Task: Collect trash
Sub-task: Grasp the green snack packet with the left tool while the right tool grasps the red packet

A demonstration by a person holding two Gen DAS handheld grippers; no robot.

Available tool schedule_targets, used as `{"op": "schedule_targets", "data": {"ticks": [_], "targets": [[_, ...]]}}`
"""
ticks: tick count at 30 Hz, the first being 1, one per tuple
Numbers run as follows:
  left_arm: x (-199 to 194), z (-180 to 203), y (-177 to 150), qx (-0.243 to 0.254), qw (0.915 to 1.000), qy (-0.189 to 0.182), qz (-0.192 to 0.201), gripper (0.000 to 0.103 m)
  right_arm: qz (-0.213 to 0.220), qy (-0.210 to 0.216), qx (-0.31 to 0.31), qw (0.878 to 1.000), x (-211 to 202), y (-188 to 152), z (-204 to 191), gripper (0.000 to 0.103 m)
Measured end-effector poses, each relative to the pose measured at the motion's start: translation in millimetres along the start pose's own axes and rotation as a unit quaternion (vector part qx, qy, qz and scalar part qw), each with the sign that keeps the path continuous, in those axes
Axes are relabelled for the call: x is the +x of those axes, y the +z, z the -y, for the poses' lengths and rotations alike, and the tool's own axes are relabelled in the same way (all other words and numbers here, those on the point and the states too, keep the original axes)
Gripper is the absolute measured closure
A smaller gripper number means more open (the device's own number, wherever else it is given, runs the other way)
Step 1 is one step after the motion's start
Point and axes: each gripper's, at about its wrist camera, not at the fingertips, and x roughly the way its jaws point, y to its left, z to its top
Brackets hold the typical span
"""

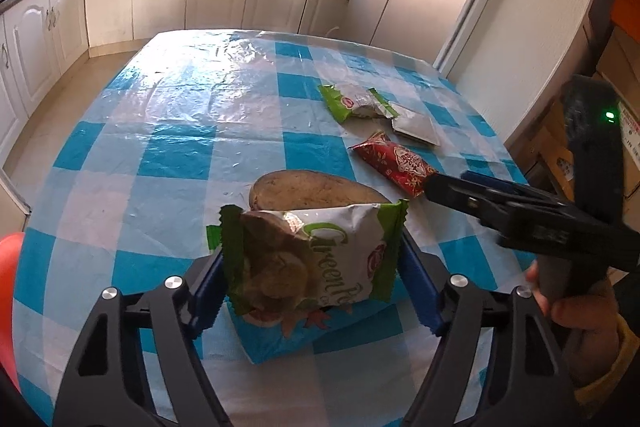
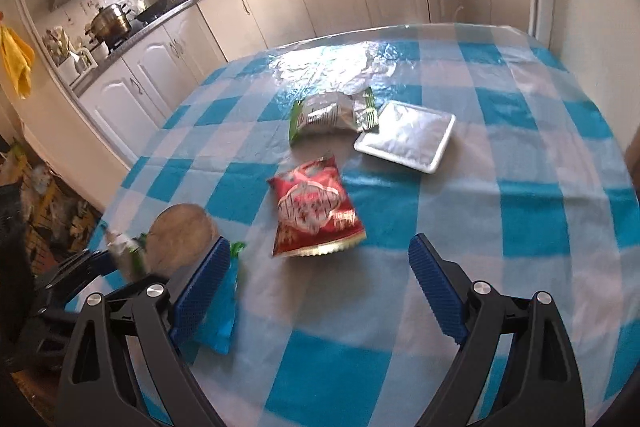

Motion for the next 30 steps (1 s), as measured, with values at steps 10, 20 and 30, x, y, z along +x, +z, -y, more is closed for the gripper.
{"op": "schedule_targets", "data": {"ticks": [10, 20, 30], "targets": [[-9, -8, -3, -0.022, 0.9997, -0.005, 0.008, 0.034, -0.014, -0.023, -0.016, 1.000, 23, 10, -6, 0.035], [-14, -16, -6, -0.040, 0.9991, 0.000, 0.013, 0.038, -0.007, -0.055, -0.051, 0.997, 32, 11, -19, 0.052], [-23, -25, -10, -0.056, 0.9982, 0.001, 0.022, 0.039, 0.010, -0.043, -0.037, 0.998, 20, 8, -16, 0.054]]}}
